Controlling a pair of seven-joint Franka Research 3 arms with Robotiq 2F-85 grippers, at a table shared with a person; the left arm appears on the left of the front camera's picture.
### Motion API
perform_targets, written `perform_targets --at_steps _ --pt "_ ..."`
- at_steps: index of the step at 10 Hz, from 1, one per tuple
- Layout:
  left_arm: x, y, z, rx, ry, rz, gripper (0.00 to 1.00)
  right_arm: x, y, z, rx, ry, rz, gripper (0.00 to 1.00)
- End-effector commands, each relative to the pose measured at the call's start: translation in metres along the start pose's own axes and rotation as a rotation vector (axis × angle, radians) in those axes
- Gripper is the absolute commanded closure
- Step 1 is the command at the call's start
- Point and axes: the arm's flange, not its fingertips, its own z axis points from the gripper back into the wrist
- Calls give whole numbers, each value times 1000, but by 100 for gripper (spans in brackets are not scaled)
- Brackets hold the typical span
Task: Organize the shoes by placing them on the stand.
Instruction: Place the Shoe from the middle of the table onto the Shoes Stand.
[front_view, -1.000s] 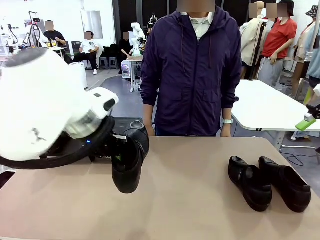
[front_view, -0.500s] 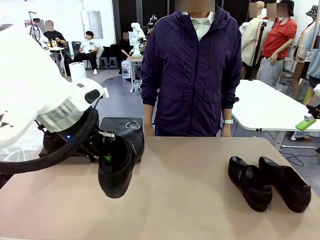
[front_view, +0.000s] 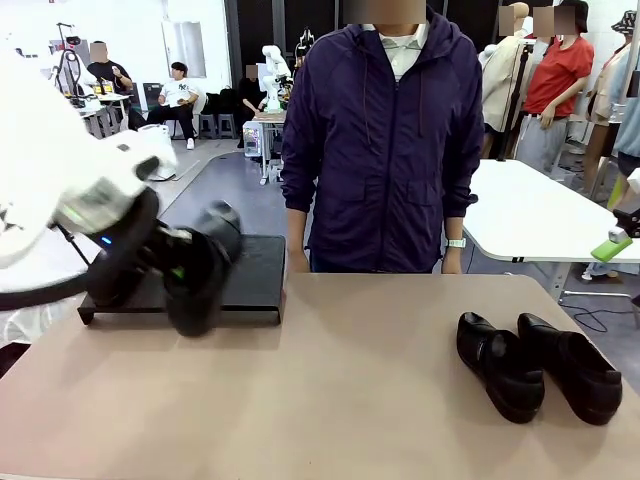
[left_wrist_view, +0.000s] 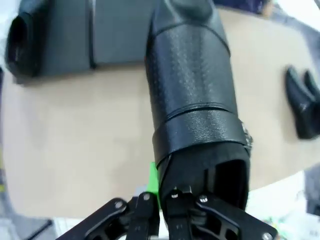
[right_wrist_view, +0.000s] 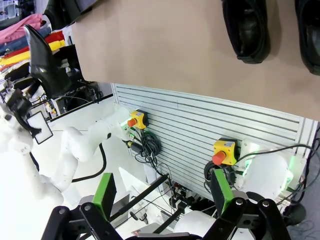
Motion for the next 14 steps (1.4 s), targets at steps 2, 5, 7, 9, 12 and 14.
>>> perform_targets --at_steps 2,5,7,9,12,14 --pt "2 106 -50 20 -54 -161 100 0 2 2 13 0 15 0" --pt "8 147 -53 -29 -66 15 100 0 2 2 13 0 15 0" --pt "46 131 -53 57 -7 -133 100 0 2 2 13 0 15 0" --pt "46 131 -53 57 -7 -133 100 0 2 2 13 0 15 0" --pt "81 156 -90 62 -92 13 100 0 2 2 13 0 15 0" --pt "104 169 -113 67 -166 15 100 0 2 2 13 0 15 0"
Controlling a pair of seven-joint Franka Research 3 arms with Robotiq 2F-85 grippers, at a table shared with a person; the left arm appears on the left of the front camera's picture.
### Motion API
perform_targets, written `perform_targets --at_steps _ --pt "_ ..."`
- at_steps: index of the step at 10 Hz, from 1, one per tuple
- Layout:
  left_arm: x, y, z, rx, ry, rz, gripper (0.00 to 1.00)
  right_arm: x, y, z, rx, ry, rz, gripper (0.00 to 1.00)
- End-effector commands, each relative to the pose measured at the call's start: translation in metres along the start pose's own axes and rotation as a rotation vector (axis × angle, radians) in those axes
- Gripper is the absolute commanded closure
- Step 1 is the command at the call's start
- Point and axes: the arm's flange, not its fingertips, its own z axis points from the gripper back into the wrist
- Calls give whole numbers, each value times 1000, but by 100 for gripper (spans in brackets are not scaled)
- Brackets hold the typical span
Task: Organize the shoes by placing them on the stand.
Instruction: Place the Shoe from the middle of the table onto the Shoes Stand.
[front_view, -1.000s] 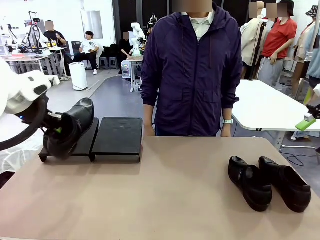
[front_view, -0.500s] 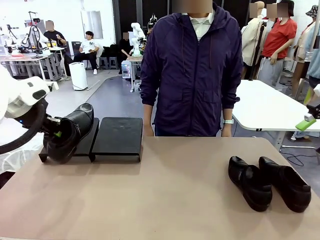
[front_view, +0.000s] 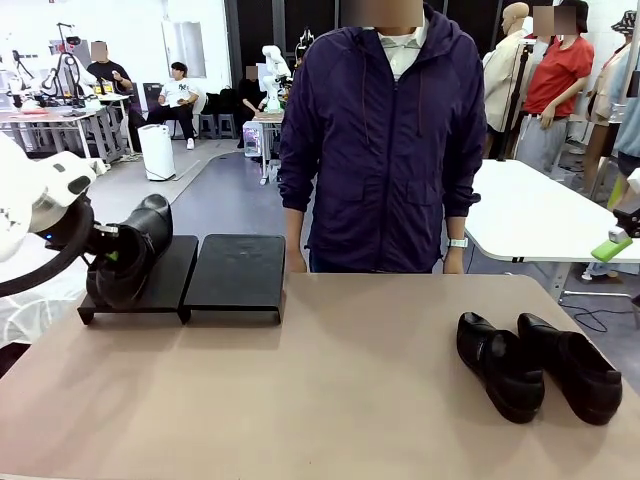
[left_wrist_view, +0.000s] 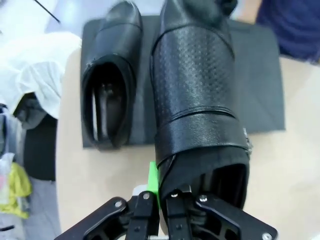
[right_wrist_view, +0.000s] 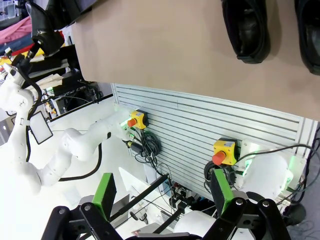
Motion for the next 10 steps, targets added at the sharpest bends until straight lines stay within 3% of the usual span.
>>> perform_targets --at_steps 1,6,10 --pt "24 7 -30 -30 -77 36 100 0 2 2 13 1 15 0" --pt "34 11 -79 -48 -32 -30 100 0 2 2 13 1 15 0" --pt "27 6 -103 -43 -82 -57 100 0 2 2 13 1 15 0"
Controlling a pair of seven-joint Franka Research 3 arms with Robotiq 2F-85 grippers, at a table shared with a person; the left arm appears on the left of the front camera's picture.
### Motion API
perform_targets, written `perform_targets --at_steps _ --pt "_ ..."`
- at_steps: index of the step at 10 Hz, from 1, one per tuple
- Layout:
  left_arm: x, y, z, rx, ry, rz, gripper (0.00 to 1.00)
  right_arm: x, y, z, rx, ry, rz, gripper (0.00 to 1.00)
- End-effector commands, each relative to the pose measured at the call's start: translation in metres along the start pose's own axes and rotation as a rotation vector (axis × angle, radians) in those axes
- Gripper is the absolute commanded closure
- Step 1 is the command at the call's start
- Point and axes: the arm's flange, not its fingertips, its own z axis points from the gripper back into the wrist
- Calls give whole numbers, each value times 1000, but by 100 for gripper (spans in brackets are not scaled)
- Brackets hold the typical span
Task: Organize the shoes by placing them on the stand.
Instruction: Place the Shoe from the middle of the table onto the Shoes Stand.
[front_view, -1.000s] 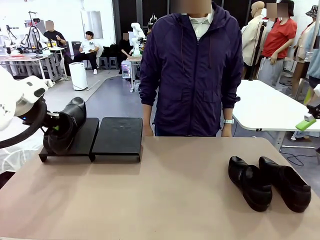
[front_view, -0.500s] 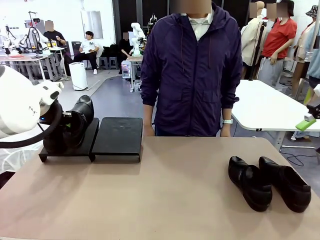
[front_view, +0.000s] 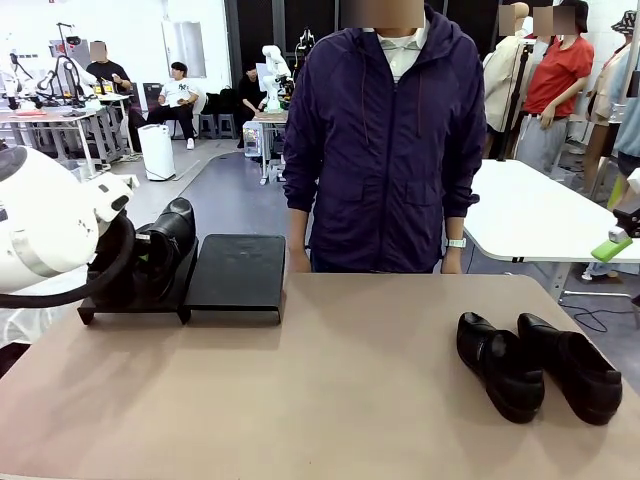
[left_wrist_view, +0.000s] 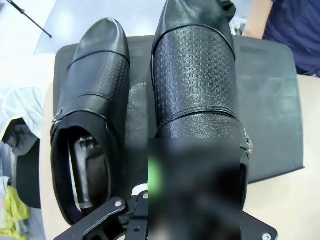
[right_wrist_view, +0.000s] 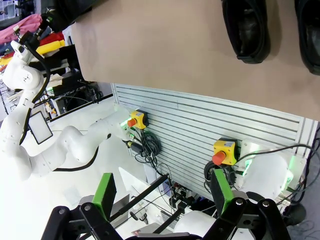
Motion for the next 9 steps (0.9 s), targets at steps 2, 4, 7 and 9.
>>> perform_targets --at_steps 2,4,7,9 --pt "2 14 -19 -5 -20 6 100 0 2 2 13 0 15 0" --pt "1 19 -29 -9 -3 14 100 0 2 2 13 0 15 0" --pt "2 18 -34 4 -5 14 100 0 2 2 13 0 15 0" --pt "2 20 -34 20 -30 47 13 0 2 2 13 0 15 0"
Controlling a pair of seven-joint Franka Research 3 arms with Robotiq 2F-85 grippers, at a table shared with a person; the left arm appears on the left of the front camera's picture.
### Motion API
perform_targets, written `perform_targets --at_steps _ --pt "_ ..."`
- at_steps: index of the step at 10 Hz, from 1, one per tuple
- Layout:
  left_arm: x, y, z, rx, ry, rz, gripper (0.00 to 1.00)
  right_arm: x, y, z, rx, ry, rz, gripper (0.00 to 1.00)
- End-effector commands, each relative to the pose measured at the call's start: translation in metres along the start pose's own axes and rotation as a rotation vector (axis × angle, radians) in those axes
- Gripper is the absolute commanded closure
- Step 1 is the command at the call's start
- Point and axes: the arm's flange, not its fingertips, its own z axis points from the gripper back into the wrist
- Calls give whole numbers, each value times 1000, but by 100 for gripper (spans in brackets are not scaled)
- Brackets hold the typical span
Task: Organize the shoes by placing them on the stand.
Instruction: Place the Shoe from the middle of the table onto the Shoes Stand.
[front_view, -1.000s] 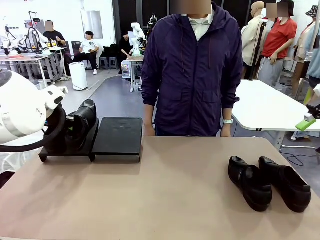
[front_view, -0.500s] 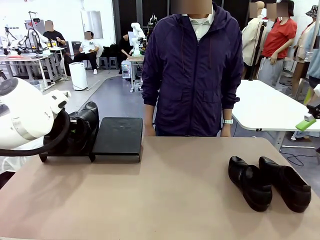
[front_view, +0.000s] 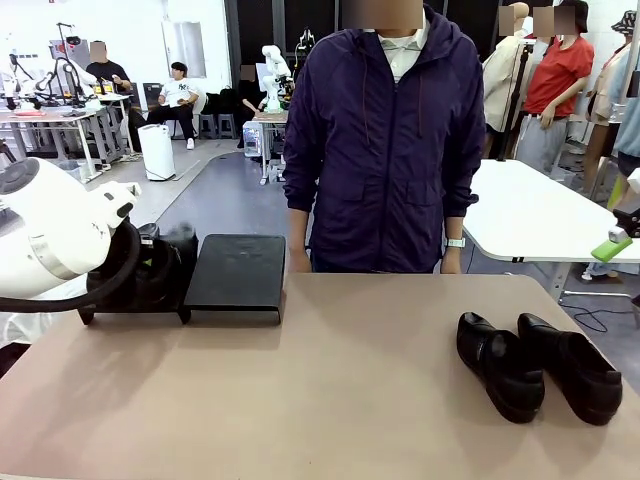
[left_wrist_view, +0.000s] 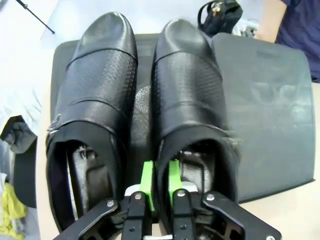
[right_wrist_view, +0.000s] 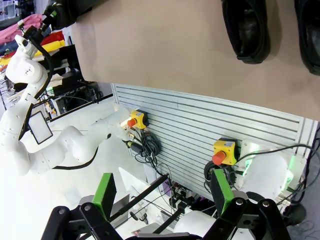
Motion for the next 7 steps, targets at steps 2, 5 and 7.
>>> perform_targets --at_steps 2,5,7 --pt "3 12 -5 20 -74 49 0 0 2 2 13 0 15 0" --pt "3 10 -5 14 -69 38 0 0 2 2 13 0 15 0" --pt "7 4 14 -19 -85 14 0 0 2 2 13 0 15 0"
